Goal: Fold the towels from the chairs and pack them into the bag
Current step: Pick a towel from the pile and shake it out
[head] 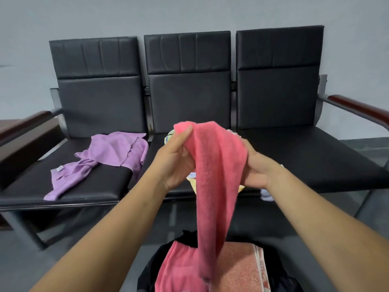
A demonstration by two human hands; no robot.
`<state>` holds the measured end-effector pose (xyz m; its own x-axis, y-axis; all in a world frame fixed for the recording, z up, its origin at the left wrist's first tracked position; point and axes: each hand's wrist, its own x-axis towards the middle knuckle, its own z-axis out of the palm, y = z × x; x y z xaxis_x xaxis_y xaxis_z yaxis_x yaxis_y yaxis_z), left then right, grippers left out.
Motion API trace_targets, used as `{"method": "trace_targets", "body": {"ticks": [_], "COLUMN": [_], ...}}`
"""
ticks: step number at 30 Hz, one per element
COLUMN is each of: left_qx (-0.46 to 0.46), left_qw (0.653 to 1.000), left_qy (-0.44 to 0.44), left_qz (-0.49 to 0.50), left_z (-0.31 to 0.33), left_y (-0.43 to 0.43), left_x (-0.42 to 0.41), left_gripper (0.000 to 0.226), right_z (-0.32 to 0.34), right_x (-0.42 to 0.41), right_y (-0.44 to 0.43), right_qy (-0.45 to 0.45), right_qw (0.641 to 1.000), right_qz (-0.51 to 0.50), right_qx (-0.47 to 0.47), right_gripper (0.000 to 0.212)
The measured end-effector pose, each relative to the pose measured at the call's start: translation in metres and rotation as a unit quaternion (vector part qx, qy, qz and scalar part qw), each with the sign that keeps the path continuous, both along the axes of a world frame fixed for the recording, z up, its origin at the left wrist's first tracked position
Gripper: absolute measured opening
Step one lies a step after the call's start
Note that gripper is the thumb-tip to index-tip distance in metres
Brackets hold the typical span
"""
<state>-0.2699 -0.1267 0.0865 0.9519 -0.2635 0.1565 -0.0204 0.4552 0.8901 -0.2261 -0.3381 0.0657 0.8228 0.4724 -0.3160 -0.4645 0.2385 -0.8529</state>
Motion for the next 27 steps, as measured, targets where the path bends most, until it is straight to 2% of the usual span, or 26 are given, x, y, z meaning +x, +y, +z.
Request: {"method": "trace_targets", "body": {"ticks": [3, 5, 7, 8, 10, 13, 16, 19, 22, 25, 27], "left_qx": [0.003, -0.004, 0.007, 0.030, 0.103, 0.222, 0.258, 0.308, 0.369, 0.422, 0.398], "left_qw": [1.000, 1.000, 1.000, 0.999, 0.994, 0.974, 0.965, 0.950, 0.928, 0.905, 0.912], "left_qy": [0.014, 0.007, -0.009, -0.019, -0.038, -0.045, -0.032, -0.034, -0.007, 0.054, 0.090], "left_qz": [0.027, 0.026, 0.029, 0.032, 0.022, -0.005, 0.016, 0.042, 0.049, -0.012, -0.032], "left_z": [-0.013, -0.020, -0.027, -0.029, -0.035, -0.038, -0.040, -0.042, -0.047, -0.053, -0.058], "left_y": [0.007, 0.010, 0.014, 0.016, 0.020, 0.028, 0.034, 0.036, 0.041, 0.048, 0.047], "left_x": [0.008, 0.013, 0.017, 0.017, 0.017, 0.019, 0.024, 0.026, 0.028, 0.030, 0.030], "left_gripper": [0.062, 0.052, 0.033, 0.031, 0.043, 0.061, 0.051, 0.037, 0.040, 0.052, 0.048], "right_z": [-0.021, -0.028, -0.034, -0.036, -0.038, -0.032, -0.029, -0.030, -0.028, -0.025, -0.024], "right_x": [0.004, 0.003, 0.003, 0.002, 0.004, 0.012, 0.018, 0.020, 0.021, 0.023, 0.022], "right_y": [-0.002, -0.006, -0.007, -0.005, 0.001, 0.009, 0.007, 0.006, 0.008, 0.009, 0.008], "right_qy": [0.001, -0.008, -0.056, -0.084, -0.109, -0.122, -0.153, -0.186, -0.214, -0.217, -0.207], "right_qw": [1.000, 0.999, 0.996, 0.993, 0.993, 0.989, 0.980, 0.971, 0.964, 0.965, 0.971], "right_qz": [0.021, 0.037, 0.071, 0.084, 0.042, -0.070, -0.127, -0.146, -0.155, -0.149, -0.117], "right_qx": [0.008, 0.013, -0.002, -0.016, -0.016, 0.037, 0.014, -0.021, -0.041, -0.008, -0.001], "right_gripper": [0.063, 0.066, 0.059, 0.049, 0.034, 0.035, 0.018, 0.014, 0.017, 0.020, 0.026]}}
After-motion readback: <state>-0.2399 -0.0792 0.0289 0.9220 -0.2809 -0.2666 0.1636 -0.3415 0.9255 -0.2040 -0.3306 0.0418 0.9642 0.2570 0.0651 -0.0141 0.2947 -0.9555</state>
